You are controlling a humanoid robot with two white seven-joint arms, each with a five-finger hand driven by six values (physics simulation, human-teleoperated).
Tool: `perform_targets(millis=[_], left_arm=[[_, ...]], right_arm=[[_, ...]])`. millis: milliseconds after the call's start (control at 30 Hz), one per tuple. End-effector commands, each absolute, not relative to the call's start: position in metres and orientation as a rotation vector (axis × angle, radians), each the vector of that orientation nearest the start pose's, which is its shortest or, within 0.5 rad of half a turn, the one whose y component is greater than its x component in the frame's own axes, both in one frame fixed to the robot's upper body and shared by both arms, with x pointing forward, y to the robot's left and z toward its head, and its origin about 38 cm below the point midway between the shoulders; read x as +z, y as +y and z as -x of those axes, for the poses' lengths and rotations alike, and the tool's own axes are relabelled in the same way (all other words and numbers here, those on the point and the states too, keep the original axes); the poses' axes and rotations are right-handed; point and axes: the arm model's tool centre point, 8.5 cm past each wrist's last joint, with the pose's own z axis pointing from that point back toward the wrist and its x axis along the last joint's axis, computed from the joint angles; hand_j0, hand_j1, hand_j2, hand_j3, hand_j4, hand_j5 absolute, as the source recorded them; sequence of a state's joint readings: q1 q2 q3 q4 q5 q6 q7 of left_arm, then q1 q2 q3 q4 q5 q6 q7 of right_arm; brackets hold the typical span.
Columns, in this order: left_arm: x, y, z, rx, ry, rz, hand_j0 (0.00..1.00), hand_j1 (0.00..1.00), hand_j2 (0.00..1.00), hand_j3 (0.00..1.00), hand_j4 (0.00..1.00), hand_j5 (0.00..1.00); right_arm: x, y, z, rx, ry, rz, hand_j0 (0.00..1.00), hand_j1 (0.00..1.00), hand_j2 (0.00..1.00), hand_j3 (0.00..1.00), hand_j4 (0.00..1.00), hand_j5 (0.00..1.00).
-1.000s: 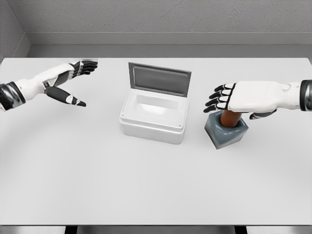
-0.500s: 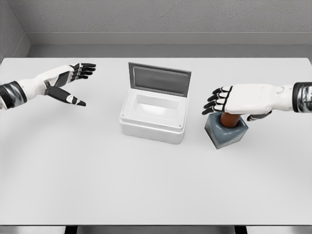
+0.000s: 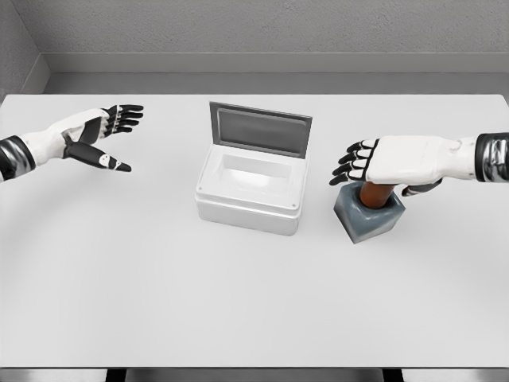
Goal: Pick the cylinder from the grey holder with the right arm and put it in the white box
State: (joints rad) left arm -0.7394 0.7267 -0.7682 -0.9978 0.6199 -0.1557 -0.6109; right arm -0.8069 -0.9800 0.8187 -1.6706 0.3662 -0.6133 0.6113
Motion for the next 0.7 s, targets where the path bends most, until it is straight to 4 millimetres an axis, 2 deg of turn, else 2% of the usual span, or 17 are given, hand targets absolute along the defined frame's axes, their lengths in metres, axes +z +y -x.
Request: perform_targets(millis=[0, 67, 133, 267, 300, 667], left_arm=[[0.1594, 0.366, -0.488, -0.889, -1.316, 0.236, 1.0, 1.0, 1.0, 1.0, 1.0, 1.0], [0.1594, 0.366, -0.488, -0.889, -1.316, 0.236, 1.0, 1.0, 1.0, 1.0, 1.0, 1.0], [0.1606, 0.3662, -0.4883, -0.863, -1.327, 0.255, 1.0, 1.0, 1.0, 1.0, 1.0, 1.0], [0.1594, 0.3689, -0.4884, -0.855, -1.325, 0.252, 1.0, 1.0, 1.0, 1.0, 1.0, 1.0], [0.1593, 0.3689, -0.4884, -0.854, -1.324, 0.252, 1.0, 1.0, 1.0, 1.0, 1.0, 1.0], [0.1585, 0.3682, -0.4882, -0.854, -1.324, 0.255, 1.0, 1.0, 1.0, 1.0, 1.0, 1.0]], right_arm=[[0.2569, -0.2788, -0.4012, -3.06, 1.609, -0.493, 0.91, 0.91, 0.91, 0.91, 0.91, 0.91], [0.2548, -0.2784, -0.4007, -3.065, 1.6, -0.488, 0.8, 0.8, 0.8, 0.8, 0.8, 0.8], [0.2549, -0.2784, -0.4007, -3.065, 1.602, -0.486, 0.61, 0.61, 0.61, 0.61, 0.61, 0.61], [0.2543, -0.2777, -0.4006, -3.065, 1.602, -0.482, 0.57, 0.57, 0.57, 0.57, 0.57, 0.57], [0.2537, -0.2777, -0.4004, -3.066, 1.602, -0.48, 0.47, 0.47, 0.47, 0.47, 0.47, 0.47], [0.2592, -0.2782, -0.4008, -3.055, 1.608, -0.495, 0.43, 0.43, 0.43, 0.43, 0.43, 0.43]])
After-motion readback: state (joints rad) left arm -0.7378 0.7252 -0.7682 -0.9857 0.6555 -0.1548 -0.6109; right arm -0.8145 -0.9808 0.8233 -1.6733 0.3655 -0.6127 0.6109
